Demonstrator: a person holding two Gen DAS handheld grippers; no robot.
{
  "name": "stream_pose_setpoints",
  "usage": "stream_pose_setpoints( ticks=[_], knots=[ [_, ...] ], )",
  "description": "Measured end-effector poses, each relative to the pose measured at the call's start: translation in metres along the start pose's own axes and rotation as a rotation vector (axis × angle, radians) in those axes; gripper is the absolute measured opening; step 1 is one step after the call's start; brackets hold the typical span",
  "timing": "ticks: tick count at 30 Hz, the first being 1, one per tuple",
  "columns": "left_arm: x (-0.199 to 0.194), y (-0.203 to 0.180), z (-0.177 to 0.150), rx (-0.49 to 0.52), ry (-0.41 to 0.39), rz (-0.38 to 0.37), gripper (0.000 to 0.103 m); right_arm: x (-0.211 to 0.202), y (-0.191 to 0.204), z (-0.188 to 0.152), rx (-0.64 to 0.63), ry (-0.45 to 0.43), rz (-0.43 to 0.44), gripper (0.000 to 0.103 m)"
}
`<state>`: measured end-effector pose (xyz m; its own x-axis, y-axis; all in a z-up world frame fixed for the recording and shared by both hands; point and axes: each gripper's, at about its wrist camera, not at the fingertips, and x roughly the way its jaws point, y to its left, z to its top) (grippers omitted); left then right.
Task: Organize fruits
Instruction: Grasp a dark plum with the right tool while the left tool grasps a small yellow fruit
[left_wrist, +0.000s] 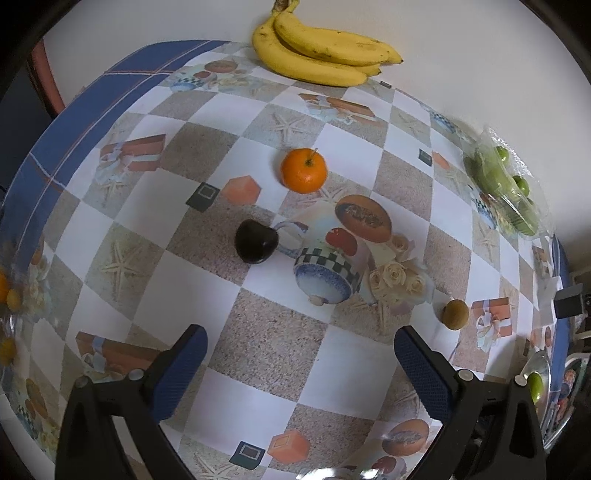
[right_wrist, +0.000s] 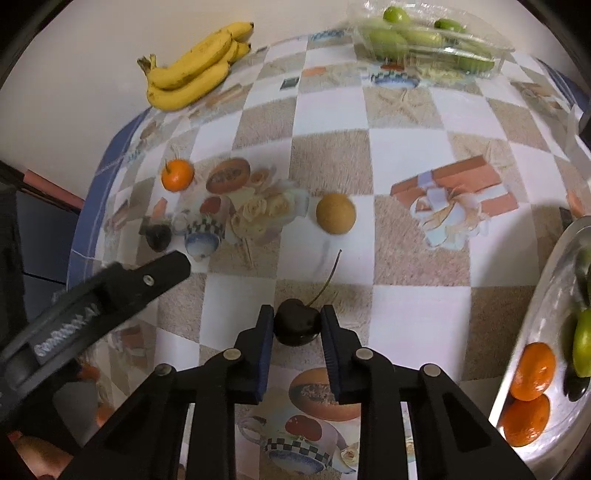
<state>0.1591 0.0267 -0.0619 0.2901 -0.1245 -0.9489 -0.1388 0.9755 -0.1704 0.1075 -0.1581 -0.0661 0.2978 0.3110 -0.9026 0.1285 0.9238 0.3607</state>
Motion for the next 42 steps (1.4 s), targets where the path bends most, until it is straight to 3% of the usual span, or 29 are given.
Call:
stream_pose_setpoints(
  ticks=[4, 12, 21, 28, 39, 42],
  knots=[
    [0.0, -0.007, 0.0, 0.011, -0.008, -0.034, 0.101, -0.009, -0.016, 0.003, 0.038, -0.028, -0.014, 0.026],
    [0.003, -0.028, 0.003, 0.038, -0.008, -0.124, 0.089, -0.026, -0.065, 0.006, 0.17, -0.068, 0.003, 0.026],
    [0.019, -0.076, 0.006, 0.113, 0.002, -0.234, 0.078, -0.034, -0.087, 0.009, 0.22, -0.089, 0.019, 0.026],
    [0.034, -0.101, 0.01, 0.162, 0.016, -0.25, 0.063, -0.033, -0.094, 0.011, 0.233, -0.091, 0.023, 0.026],
    [0.046, -0.116, 0.008, 0.201, 0.024, -0.239, 0.03, -0.034, -0.097, 0.011, 0.241, -0.092, 0.024, 0.026],
    [0.045, -0.116, 0.007, 0.198, 0.025, -0.237, 0.027, -0.035, -0.098, 0.01, 0.243, -0.098, 0.028, 0.026]
  ],
)
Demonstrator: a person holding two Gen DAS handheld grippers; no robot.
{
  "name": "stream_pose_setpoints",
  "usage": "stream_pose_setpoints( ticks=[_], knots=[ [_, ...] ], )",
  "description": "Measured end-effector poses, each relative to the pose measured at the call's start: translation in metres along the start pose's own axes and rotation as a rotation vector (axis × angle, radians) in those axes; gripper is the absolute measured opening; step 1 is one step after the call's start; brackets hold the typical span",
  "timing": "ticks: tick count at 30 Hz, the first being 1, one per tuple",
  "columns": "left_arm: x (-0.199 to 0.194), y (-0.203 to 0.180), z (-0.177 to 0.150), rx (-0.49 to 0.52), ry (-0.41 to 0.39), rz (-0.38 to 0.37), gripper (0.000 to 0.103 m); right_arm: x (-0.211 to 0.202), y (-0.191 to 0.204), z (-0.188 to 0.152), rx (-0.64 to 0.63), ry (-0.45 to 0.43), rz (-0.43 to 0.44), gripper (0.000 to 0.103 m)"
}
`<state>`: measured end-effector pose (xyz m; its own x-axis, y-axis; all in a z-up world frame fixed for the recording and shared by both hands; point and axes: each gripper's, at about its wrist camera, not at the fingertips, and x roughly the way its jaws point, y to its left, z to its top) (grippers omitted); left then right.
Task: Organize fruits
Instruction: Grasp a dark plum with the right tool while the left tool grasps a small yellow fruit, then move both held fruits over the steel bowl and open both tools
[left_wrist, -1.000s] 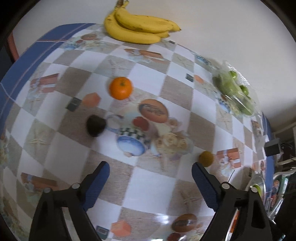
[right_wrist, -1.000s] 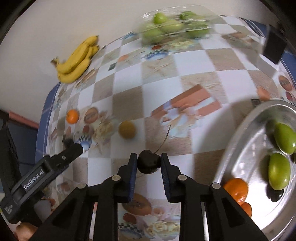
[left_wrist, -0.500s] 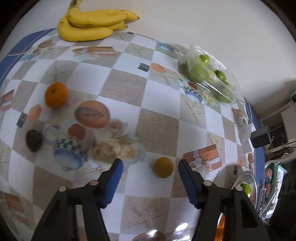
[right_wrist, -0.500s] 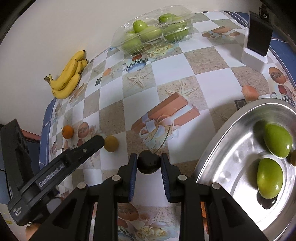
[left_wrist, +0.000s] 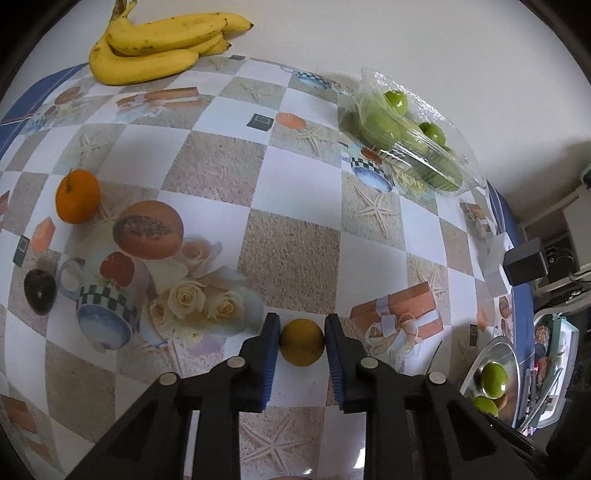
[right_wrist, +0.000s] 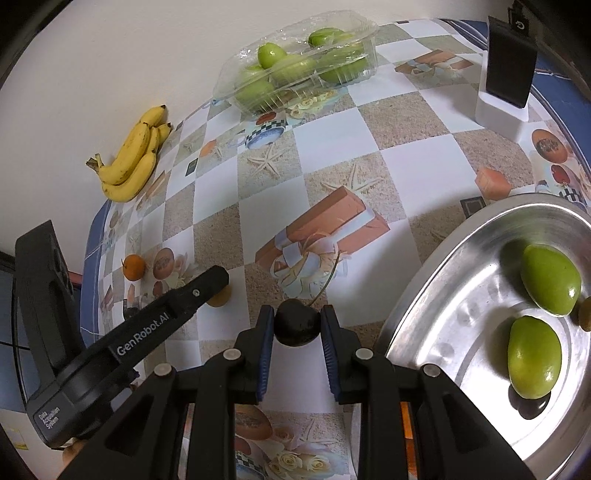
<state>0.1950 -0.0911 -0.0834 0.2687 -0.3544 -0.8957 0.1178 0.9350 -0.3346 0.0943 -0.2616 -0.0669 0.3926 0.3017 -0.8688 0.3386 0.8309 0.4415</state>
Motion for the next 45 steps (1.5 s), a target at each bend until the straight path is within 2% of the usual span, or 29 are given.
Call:
stream_pose_setpoints(
  ticks=[7, 13, 20, 32, 36, 45],
  knots=[
    [-0.018, 0.001, 0.003, -0.005, -0.04, 0.005, 0.026, -0.009, 0.004, 0.001, -0.004, -0.022, 0.016, 0.026],
    [-0.051, 0.0, 0.008, -0.001, -0.104, 0.018, 0.026, -0.025, 0.013, 0.001, -0.029, -0.061, 0.021, 0.026],
    [-0.081, -0.009, 0.002, 0.012, -0.137, 0.032, 0.026, -0.034, 0.016, -0.004, -0.048, -0.062, -0.029, 0.026],
    [-0.078, -0.03, -0.026, 0.056, -0.102, 0.064, 0.026, -0.051, 0.0, -0.013, -0.053, -0.074, -0.102, 0.026],
    [-0.076, -0.042, -0.034, 0.08, -0.082, 0.052, 0.026, -0.06, -0.015, -0.014, -0.032, -0.086, -0.135, 0.026],
    [-0.067, -0.096, -0.061, 0.213, -0.029, 0.019, 0.026, -0.088, -0.062, -0.015, 0.063, -0.136, -0.22, 0.026]
  ],
)
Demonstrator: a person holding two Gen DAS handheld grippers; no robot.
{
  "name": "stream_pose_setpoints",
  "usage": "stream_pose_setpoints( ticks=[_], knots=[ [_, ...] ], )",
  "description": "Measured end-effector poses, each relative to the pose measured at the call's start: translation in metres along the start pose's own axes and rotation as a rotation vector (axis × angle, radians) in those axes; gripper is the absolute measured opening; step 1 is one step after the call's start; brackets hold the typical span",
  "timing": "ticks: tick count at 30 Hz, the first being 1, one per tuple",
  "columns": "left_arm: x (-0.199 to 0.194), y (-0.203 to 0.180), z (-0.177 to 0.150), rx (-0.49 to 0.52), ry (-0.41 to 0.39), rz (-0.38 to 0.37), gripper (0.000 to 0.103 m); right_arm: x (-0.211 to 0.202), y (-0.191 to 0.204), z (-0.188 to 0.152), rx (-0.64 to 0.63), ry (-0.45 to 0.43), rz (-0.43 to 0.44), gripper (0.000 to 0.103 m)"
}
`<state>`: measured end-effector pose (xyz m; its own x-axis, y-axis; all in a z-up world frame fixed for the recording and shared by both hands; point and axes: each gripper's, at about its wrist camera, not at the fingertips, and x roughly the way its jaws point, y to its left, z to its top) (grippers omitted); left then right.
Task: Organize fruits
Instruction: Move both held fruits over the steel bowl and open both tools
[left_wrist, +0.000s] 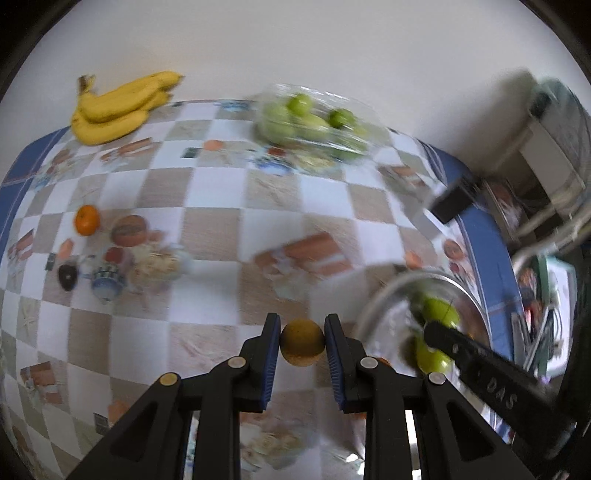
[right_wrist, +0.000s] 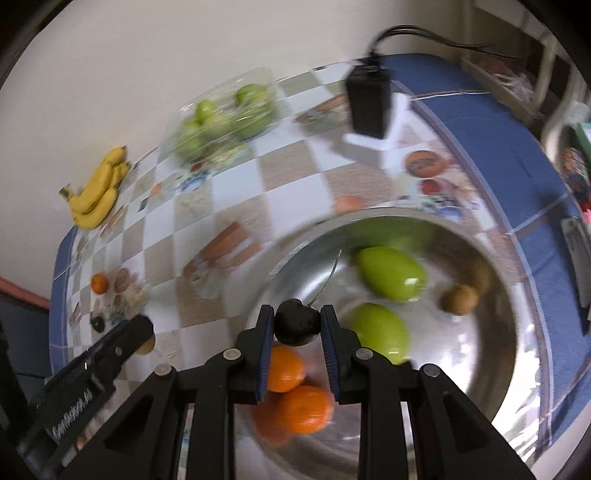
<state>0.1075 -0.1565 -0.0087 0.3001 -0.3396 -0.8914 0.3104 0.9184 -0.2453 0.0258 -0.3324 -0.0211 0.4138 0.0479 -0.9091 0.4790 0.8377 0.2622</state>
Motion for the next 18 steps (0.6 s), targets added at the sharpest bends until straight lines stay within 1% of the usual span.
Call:
stream_pose_setpoints(
  ticks=[6, 9, 12, 18],
  knots=[
    [0.005, -0.045, -0.015, 0.107, 0.023, -0.047, 0.027, -0.014, -0.032, 0.0, 0.059, -0.027, -0.033, 0.026],
    [0.01, -0.062, -0.019, 0.156, 0.026, -0.043, 0.027, -0.02, -0.046, 0.0, 0.082, -0.034, -0.049, 0.026],
    [0.017, -0.07, -0.018, 0.169, 0.033, -0.054, 0.027, -0.021, -0.059, -0.001, 0.106, -0.033, -0.072, 0.026],
    [0.027, -0.079, -0.013, 0.186, 0.003, -0.062, 0.027, -0.009, -0.074, -0.001, 0.129, 0.009, -0.116, 0.026]
  ],
)
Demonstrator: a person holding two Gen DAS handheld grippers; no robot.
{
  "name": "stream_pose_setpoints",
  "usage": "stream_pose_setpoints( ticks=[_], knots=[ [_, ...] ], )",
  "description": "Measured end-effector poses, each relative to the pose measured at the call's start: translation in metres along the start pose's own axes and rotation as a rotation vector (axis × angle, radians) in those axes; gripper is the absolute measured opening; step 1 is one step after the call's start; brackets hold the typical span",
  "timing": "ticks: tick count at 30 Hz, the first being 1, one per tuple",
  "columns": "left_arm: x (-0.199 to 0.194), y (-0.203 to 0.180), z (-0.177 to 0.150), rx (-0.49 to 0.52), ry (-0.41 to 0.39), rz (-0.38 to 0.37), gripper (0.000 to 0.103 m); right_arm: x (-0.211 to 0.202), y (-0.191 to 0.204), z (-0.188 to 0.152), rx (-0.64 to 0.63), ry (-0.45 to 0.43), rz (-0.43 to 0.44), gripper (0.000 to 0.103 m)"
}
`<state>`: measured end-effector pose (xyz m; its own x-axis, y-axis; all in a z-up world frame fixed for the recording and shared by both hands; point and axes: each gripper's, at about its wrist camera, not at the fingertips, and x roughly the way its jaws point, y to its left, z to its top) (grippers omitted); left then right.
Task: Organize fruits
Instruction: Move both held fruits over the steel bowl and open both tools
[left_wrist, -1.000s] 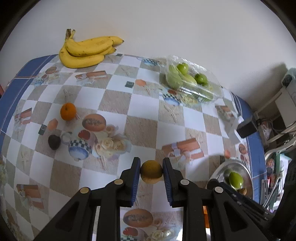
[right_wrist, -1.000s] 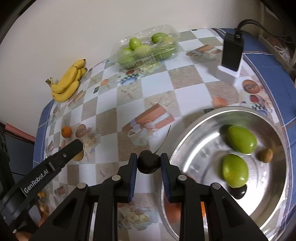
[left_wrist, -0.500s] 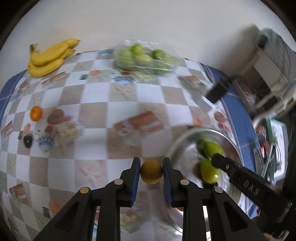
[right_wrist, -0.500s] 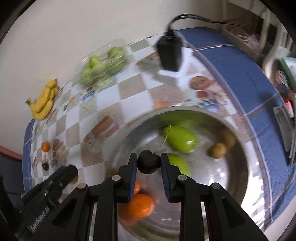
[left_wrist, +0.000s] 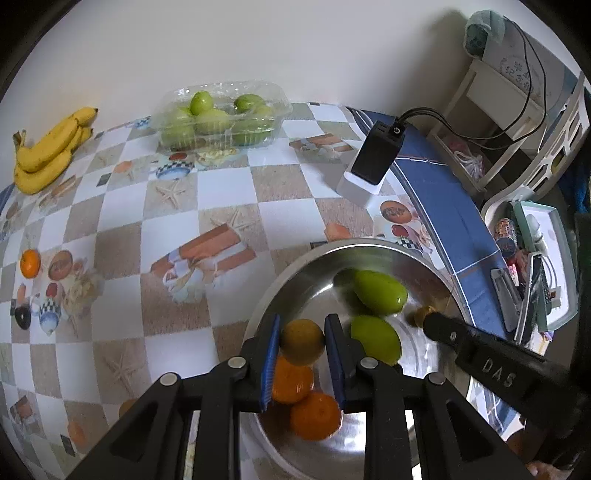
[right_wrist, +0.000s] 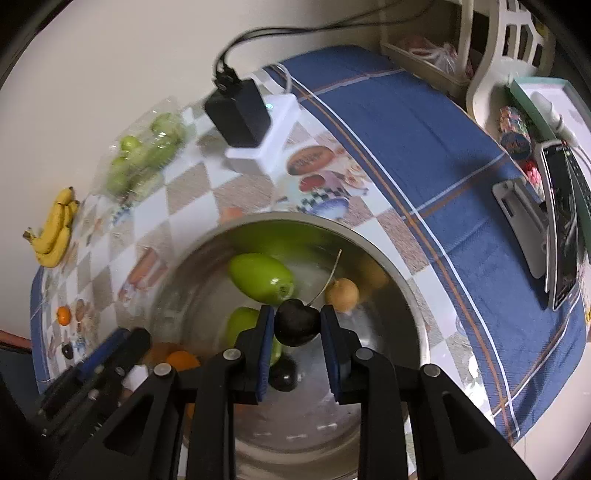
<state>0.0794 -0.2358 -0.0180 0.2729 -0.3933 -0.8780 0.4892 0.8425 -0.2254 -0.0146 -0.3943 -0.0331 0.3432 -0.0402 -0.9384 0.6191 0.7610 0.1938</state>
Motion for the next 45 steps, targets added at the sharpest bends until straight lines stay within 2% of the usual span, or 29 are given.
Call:
stream_pose_setpoints(
  ticks=[4, 11, 26, 34, 38, 39, 40, 42, 45],
  knots=[
    [0.012, 0.001, 0.003, -0.004, -0.001, 0.001, 0.027, 0.009, -0.007, -0.001, 0.023, 0.023, -0.017, 0.026],
    [0.036, 0.006, 0.0, -0.032, 0.049, 0.003, 0.027, 0.02, -0.008, -0.003, 0.018, 0.055, -0.053, 0.026],
    [0.051, 0.001, -0.003, -0.01, 0.091, 0.032, 0.027, 0.032, -0.011, -0.004, 0.021, 0.085, -0.085, 0.027],
    [0.05, -0.001, -0.003, -0.008, 0.097, 0.038, 0.035, 0.033, -0.008, -0.002, 0.016, 0.091, -0.102, 0.028],
    [0.043, -0.004, -0.001, -0.011, 0.084, 0.029, 0.045, 0.027, -0.008, 0.0, 0.013, 0.079, -0.105, 0.029],
    [0.041, -0.004, 0.0, -0.012, 0.079, 0.027, 0.047, 0.025, -0.007, 0.001, 0.013, 0.071, -0.101, 0.032],
    [0.038, -0.004, 0.0, -0.015, 0.072, 0.025, 0.048, 0.023, -0.006, 0.002, 0.013, 0.063, -0.098, 0.039],
    [0.034, -0.002, 0.001, -0.024, 0.067, 0.027, 0.049, 0.015, -0.003, 0.004, 0.005, 0.039, -0.093, 0.046],
    [0.028, 0.003, 0.003, -0.06, 0.073, 0.039, 0.051, 0.006, 0.002, 0.006, -0.008, 0.014, -0.079, 0.046]
  ],
)
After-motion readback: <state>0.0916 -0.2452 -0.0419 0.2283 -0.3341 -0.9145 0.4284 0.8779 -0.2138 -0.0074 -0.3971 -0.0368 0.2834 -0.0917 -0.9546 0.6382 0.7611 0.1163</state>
